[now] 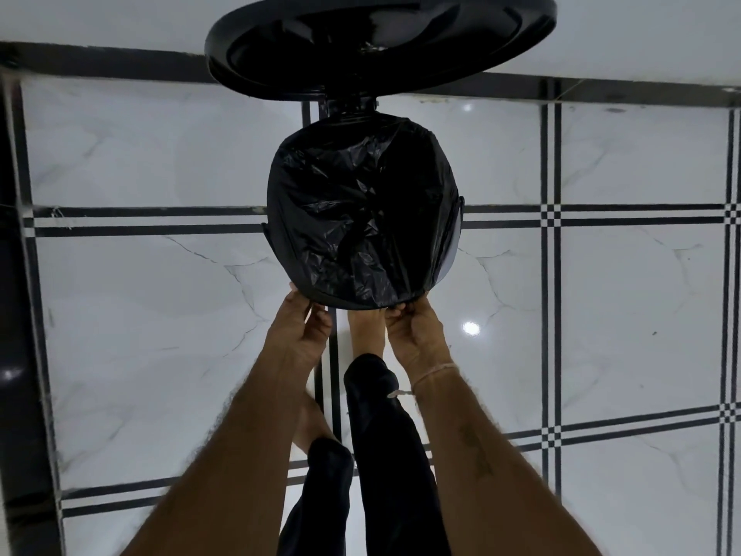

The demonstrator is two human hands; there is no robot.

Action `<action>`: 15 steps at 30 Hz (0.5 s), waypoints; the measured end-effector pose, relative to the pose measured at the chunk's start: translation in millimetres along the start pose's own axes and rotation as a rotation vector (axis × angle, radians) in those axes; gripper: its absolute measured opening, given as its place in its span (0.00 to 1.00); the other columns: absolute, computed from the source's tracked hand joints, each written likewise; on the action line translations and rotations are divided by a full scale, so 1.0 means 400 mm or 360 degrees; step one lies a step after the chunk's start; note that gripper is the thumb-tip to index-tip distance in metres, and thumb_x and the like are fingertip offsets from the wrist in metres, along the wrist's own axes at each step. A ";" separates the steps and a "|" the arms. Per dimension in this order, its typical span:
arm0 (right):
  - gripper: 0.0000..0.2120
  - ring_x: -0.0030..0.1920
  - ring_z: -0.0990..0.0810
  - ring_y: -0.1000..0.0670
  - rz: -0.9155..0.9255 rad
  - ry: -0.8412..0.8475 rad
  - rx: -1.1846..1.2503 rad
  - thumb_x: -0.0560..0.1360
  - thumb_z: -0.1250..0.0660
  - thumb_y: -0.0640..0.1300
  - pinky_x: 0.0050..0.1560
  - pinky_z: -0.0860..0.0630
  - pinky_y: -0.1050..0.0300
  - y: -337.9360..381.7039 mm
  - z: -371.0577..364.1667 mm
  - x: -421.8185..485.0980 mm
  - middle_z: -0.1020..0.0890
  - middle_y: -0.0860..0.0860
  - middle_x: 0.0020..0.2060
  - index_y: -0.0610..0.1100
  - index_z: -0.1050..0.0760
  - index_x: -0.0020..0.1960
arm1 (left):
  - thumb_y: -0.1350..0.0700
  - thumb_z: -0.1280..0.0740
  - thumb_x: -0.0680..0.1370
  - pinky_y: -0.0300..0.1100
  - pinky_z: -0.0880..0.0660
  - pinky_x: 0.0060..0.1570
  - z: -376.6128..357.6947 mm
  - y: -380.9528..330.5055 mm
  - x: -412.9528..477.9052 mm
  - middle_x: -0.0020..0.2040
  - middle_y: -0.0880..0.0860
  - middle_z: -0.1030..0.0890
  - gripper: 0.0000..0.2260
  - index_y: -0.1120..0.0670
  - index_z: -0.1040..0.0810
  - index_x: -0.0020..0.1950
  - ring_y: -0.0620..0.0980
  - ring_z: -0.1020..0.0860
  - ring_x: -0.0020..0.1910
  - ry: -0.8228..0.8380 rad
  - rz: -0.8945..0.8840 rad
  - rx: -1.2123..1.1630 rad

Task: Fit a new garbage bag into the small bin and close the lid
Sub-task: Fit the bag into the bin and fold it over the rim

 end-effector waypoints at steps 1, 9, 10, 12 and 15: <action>0.18 0.27 0.27 0.55 0.0039 0.0032 0.0030 0.85 0.38 0.53 0.29 0.25 0.65 0.003 0.002 -0.012 0.23 0.51 0.29 0.42 0.21 0.44 | 0.49 0.31 0.82 0.35 0.24 0.31 -0.003 -0.009 -0.008 0.45 0.49 0.18 0.09 0.53 0.20 0.46 0.45 0.22 0.39 0.0019 -0.0030 -0.0045; 0.09 0.31 0.23 0.56 0.0227 0.0120 -0.0236 0.76 0.30 0.48 0.34 0.21 0.65 0.047 0.045 -0.049 0.19 0.50 0.39 0.42 0.21 0.47 | 0.45 0.33 0.82 0.38 0.25 0.42 -0.021 -0.039 -0.029 0.46 0.47 0.18 0.11 0.53 0.20 0.51 0.45 0.22 0.43 -0.0004 -0.0071 0.0054; 0.08 0.30 0.25 0.57 0.0218 0.0105 -0.0276 0.78 0.31 0.49 0.31 0.24 0.67 0.057 0.046 -0.044 0.21 0.51 0.38 0.43 0.21 0.48 | 0.45 0.33 0.82 0.38 0.25 0.43 -0.022 -0.040 -0.029 0.46 0.48 0.18 0.12 0.53 0.20 0.51 0.45 0.22 0.43 -0.0010 -0.0059 0.0051; 0.07 0.26 0.30 0.59 0.0154 0.0128 -0.0296 0.81 0.34 0.48 0.25 0.31 0.68 0.077 0.048 -0.039 0.22 0.54 0.35 0.45 0.22 0.50 | 0.45 0.34 0.82 0.38 0.25 0.43 -0.025 -0.040 -0.029 0.45 0.48 0.18 0.13 0.54 0.21 0.51 0.45 0.22 0.43 -0.0008 -0.0032 0.0061; 0.08 0.22 0.31 0.59 0.0018 0.0182 -0.0093 0.83 0.36 0.47 0.22 0.33 0.69 0.102 0.045 -0.031 0.21 0.56 0.33 0.45 0.23 0.48 | 0.45 0.35 0.83 0.38 0.26 0.41 -0.024 -0.039 -0.027 0.39 0.48 0.17 0.13 0.54 0.21 0.47 0.44 0.24 0.39 -0.0019 -0.0021 0.0060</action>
Point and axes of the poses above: each hand's wrist, its own x-axis towards the middle knuckle, its own z-axis out of the back of the hand, y = z × x, the point moved 6 cm from there along x, towards the middle knuckle
